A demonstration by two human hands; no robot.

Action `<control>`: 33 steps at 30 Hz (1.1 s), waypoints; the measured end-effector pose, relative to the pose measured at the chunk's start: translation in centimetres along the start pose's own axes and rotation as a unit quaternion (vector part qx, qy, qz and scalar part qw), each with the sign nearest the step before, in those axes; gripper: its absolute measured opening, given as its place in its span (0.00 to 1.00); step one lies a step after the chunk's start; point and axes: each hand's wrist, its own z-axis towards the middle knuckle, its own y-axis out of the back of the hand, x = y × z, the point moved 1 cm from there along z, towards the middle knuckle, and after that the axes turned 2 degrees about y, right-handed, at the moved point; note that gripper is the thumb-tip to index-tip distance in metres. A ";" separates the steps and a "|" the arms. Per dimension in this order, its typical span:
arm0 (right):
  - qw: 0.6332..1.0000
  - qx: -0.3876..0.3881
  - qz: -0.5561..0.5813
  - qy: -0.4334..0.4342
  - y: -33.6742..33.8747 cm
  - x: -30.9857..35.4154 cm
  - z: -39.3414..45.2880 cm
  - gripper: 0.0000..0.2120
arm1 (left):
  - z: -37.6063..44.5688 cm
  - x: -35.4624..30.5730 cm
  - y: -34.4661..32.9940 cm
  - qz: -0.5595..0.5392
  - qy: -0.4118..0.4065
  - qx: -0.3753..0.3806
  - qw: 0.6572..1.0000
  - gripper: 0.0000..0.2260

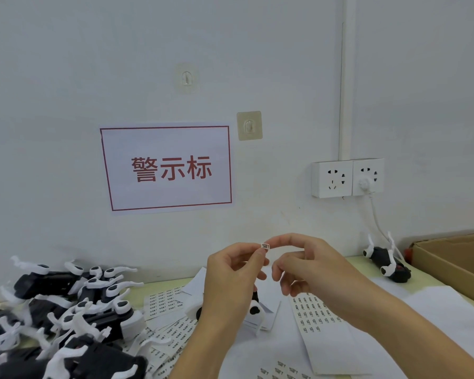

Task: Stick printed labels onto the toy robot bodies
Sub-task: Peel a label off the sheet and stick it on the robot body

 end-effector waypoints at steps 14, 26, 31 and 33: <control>0.996 -0.033 -0.080 -0.006 -0.1 0.1 -0.1 0.16 | -0.2 -0.1 -0.1 0.069 -0.038 -0.056 0.995 0.09; 0.981 -0.119 -0.149 0.036 -0.6 -0.2 -0.2 0.11 | -0.5 -0.2 -0.6 0.076 -0.067 -0.045 0.994 0.10; 0.972 -0.152 -0.170 0.053 -0.2 -0.3 -0.1 0.08 | -0.4 -0.2 -0.4 0.065 -0.056 -0.045 0.995 0.10; 0.975 -0.144 -0.161 0.048 0.1 -0.1 -0.2 0.06 | -0.4 -0.2 -0.3 0.060 -0.051 -0.044 0.996 0.10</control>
